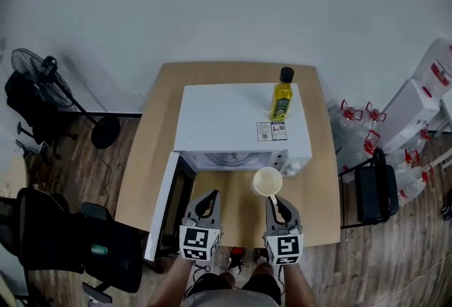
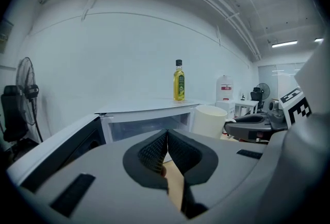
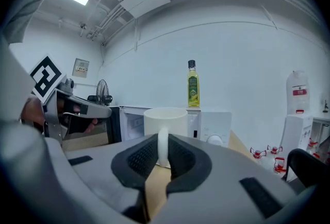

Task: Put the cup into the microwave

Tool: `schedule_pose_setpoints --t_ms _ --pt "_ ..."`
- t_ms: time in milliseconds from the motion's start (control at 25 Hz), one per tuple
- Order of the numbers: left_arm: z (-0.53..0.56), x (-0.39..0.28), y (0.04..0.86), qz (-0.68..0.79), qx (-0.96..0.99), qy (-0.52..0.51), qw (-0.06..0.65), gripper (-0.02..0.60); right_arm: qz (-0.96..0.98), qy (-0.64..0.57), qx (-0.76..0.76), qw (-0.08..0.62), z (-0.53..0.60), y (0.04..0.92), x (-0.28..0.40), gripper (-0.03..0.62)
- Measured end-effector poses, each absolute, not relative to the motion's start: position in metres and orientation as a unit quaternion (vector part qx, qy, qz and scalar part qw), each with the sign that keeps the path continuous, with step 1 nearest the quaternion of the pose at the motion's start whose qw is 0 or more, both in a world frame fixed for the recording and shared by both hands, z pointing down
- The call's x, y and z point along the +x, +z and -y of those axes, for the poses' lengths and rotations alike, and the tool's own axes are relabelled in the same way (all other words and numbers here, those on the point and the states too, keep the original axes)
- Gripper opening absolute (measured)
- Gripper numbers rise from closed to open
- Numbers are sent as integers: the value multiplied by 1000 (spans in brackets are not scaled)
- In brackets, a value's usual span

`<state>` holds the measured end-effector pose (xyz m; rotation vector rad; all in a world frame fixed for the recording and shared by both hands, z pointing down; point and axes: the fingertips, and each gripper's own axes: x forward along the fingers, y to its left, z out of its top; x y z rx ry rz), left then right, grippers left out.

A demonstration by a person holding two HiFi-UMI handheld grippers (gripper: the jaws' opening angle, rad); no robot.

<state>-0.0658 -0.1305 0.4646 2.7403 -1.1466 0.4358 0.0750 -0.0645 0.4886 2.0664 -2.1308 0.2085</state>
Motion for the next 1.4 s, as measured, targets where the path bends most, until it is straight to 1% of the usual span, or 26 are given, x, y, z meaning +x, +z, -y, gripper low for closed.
schedule_pose_setpoints --t_ms 640,1400 --pt "166 -89 492 467 866 153 98 23 780 89 610 103 136 532 52 44" --pt "200 -88 523 491 848 164 117 23 801 96 578 124 195 570 49 46"
